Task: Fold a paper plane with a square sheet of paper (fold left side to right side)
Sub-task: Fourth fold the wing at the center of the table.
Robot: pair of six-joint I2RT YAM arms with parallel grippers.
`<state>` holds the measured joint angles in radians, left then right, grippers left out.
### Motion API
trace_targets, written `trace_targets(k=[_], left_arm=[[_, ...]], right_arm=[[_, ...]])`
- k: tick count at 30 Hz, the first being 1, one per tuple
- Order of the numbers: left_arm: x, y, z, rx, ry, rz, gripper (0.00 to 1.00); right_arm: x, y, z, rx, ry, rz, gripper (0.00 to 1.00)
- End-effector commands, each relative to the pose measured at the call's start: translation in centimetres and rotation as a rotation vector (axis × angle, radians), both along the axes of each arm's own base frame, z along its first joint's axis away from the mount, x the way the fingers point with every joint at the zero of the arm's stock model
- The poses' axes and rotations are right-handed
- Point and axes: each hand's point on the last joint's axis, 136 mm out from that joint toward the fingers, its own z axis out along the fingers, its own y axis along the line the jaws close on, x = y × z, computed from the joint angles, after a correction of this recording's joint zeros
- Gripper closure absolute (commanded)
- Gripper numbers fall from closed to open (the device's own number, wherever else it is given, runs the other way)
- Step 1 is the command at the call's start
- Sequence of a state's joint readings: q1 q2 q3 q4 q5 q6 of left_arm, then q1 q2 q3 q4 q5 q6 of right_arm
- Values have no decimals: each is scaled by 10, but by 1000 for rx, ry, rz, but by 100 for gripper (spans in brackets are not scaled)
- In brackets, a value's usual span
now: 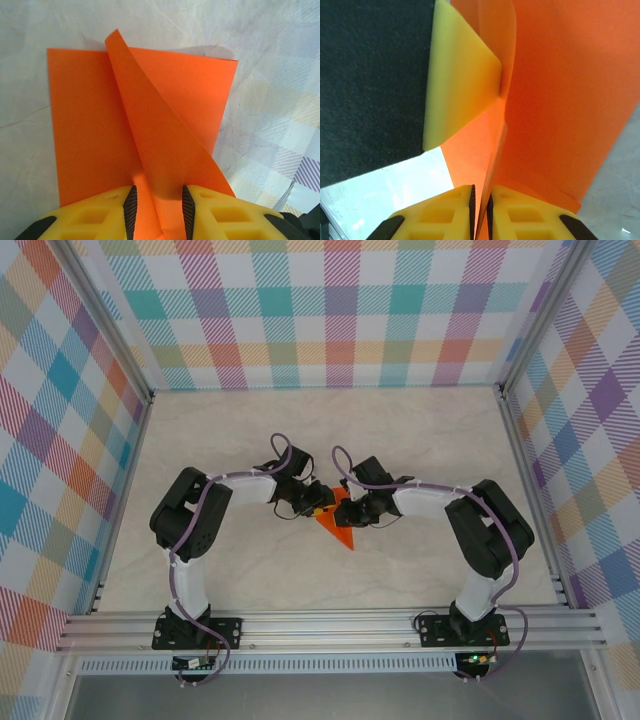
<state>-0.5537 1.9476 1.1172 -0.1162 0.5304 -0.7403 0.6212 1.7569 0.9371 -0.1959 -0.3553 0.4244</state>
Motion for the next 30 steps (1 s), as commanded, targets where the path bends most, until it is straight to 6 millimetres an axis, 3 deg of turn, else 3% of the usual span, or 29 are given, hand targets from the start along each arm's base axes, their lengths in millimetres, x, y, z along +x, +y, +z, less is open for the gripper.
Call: trace_targets(k=[1, 11, 22, 30], left_arm=[[-4, 5, -11, 15, 23, 6, 68], [-3, 5, -11, 17, 23, 6, 68], [-3, 3, -9, 12, 19, 1, 68], [-2, 3, -7, 11, 16, 1, 68]], right_arm=[[-1, 4, 0, 44, -4, 28, 83], [-3, 5, -5, 53, 20, 34, 81], [9, -10, 44, 141, -42, -14, 60], [32, -12, 35, 193, 39, -109, 64]])
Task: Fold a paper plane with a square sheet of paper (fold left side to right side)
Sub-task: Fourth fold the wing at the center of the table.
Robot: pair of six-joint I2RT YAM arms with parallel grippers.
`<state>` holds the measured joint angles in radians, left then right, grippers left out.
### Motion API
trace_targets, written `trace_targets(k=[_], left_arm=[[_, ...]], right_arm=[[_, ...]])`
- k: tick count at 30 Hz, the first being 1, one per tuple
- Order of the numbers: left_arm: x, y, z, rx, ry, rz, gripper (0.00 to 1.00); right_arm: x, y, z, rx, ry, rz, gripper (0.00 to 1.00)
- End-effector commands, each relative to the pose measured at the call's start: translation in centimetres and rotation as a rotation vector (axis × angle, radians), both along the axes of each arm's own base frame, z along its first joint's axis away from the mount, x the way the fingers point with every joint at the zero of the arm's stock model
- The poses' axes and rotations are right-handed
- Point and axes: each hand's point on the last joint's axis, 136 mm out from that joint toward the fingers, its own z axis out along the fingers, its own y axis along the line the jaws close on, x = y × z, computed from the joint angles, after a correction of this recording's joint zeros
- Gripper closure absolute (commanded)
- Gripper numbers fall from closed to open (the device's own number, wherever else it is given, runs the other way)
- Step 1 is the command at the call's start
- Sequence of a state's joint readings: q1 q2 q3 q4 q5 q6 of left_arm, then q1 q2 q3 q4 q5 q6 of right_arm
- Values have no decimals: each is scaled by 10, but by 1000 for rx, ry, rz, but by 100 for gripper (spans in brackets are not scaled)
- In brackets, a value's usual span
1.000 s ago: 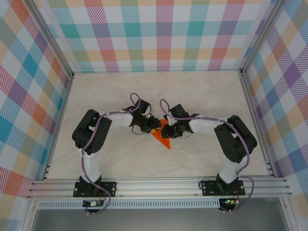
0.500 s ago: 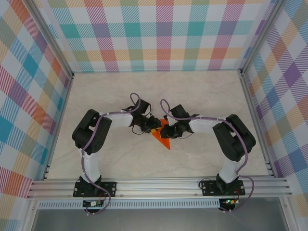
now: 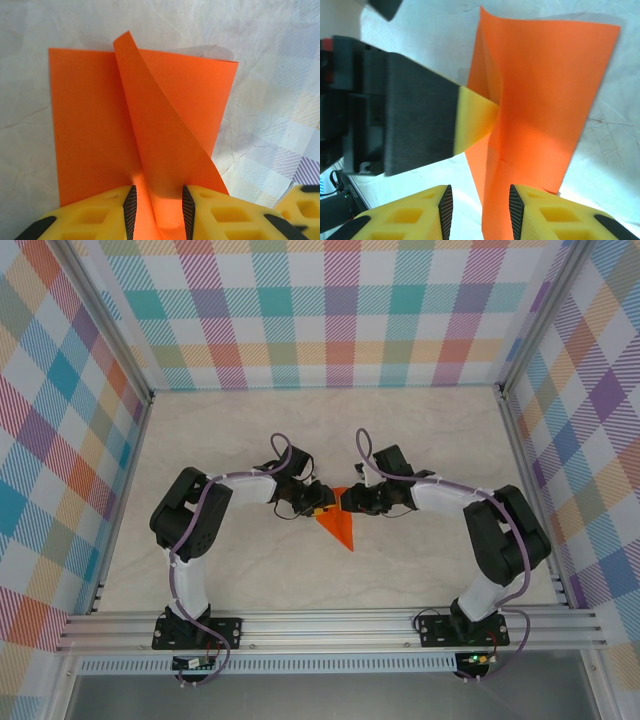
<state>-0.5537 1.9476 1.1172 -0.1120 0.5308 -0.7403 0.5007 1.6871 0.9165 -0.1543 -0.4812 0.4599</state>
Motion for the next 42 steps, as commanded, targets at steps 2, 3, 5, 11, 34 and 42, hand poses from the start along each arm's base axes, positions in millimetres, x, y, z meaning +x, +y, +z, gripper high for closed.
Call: trace_targets(k=[2, 3, 5, 11, 34, 42], left_arm=[[-3, 4, -8, 13, 20, 1, 67], [-4, 4, -8, 14, 19, 0, 68], [-4, 4, -9, 15, 21, 0, 68], [-4, 4, -7, 14, 17, 1, 67], [-4, 4, -6, 16, 17, -1, 68], [-5, 4, -6, 16, 17, -1, 68]], right_arm=[[14, 5, 1, 53, 39, -40, 64], [15, 8, 2, 65, 41, -35, 64], [17, 14, 4, 94, 51, -18, 65], [20, 18, 2, 103, 61, -12, 66], [19, 12, -15, 54, 83, -35, 77], [19, 10, -21, 35, 91, -31, 91]])
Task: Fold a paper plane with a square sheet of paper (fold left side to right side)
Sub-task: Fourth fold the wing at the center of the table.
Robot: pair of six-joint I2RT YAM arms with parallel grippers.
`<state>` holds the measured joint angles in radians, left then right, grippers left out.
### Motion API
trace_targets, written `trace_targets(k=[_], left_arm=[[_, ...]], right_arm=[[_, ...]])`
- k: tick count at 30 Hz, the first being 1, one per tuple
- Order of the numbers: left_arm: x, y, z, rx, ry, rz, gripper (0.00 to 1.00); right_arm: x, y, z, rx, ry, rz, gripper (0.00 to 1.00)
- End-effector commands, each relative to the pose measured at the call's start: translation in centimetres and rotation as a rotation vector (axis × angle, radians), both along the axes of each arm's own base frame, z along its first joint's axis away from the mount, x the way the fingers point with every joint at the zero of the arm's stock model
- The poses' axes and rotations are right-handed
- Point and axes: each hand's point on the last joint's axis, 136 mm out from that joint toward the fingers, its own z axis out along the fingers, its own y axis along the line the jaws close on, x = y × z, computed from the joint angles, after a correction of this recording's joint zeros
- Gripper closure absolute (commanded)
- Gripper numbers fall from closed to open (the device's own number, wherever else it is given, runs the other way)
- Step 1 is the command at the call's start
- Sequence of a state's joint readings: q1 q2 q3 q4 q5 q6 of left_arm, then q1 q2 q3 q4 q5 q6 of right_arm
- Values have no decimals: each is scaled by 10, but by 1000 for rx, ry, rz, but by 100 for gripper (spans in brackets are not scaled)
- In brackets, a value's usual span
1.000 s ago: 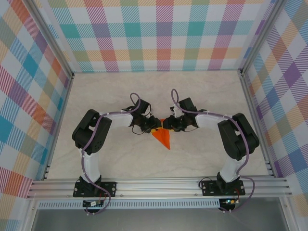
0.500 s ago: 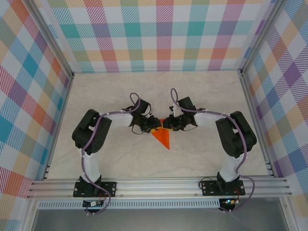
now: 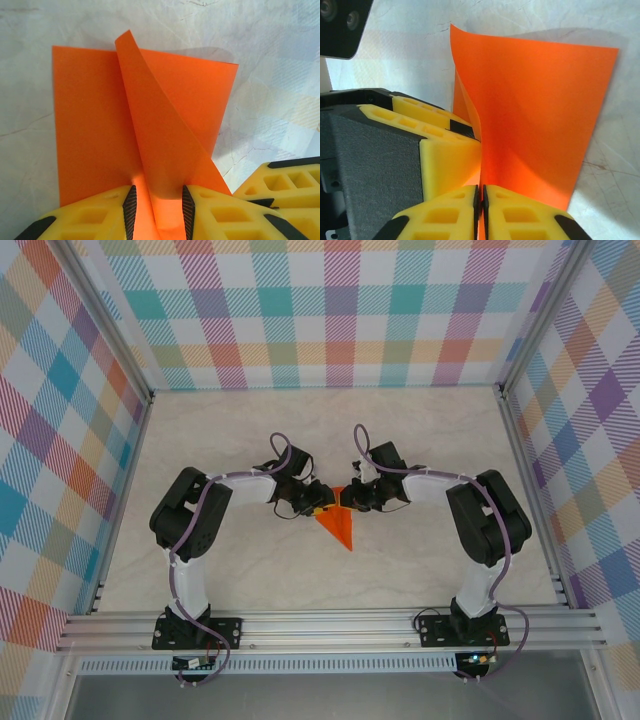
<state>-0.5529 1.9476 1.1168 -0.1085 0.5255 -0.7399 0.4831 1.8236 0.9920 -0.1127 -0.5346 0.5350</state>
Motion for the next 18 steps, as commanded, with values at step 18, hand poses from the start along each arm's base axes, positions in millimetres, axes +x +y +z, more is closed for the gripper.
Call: trace_targets(k=[18], left_arm=[[-6, 3, -5, 13, 22, -7, 67]], right_arm=[[3, -22, -25, -168, -10, -6, 94]])
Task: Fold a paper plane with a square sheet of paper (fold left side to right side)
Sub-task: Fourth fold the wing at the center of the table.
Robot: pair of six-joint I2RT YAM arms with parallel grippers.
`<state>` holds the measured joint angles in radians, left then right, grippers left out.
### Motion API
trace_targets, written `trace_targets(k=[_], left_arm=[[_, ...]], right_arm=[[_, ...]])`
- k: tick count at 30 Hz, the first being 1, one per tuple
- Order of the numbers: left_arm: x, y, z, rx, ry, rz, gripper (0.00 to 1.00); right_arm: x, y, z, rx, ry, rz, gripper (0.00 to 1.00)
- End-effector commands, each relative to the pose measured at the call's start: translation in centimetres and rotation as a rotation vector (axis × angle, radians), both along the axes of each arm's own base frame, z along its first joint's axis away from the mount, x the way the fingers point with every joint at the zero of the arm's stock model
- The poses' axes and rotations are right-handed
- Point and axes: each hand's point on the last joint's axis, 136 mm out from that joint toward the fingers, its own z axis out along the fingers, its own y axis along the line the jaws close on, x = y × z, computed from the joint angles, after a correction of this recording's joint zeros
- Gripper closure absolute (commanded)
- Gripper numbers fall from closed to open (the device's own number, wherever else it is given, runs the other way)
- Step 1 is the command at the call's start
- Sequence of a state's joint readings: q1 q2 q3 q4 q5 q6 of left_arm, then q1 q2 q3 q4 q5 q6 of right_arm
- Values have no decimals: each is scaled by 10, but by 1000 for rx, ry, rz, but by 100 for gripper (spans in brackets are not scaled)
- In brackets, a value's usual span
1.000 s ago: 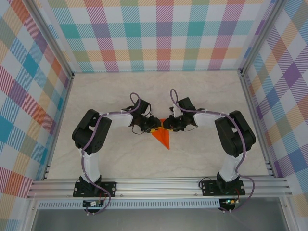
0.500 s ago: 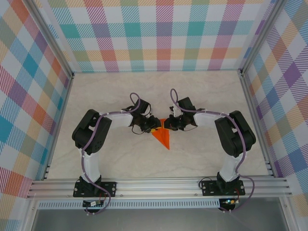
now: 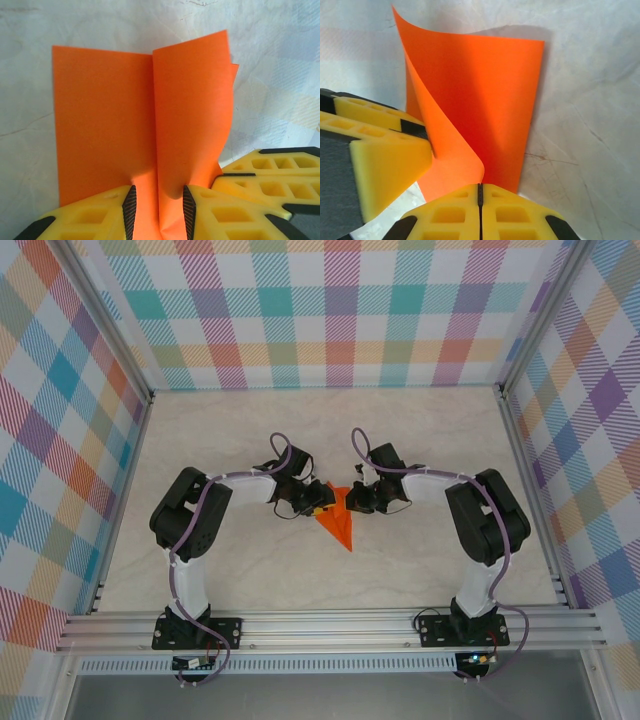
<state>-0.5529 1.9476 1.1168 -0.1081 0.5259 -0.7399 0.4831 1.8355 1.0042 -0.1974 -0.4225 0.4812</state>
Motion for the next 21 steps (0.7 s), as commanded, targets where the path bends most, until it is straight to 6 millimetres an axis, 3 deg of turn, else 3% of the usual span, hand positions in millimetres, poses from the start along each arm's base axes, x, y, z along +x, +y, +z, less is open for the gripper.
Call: trace_targets(k=[1, 21], left_arm=[[-6, 4, -6, 16, 25, -7, 67], [-8, 2, -9, 17, 30, -12, 67]], right_arm=[[3, -4, -7, -40, -3, 7, 94], [8, -8, -10, -77, -22, 10, 94]])
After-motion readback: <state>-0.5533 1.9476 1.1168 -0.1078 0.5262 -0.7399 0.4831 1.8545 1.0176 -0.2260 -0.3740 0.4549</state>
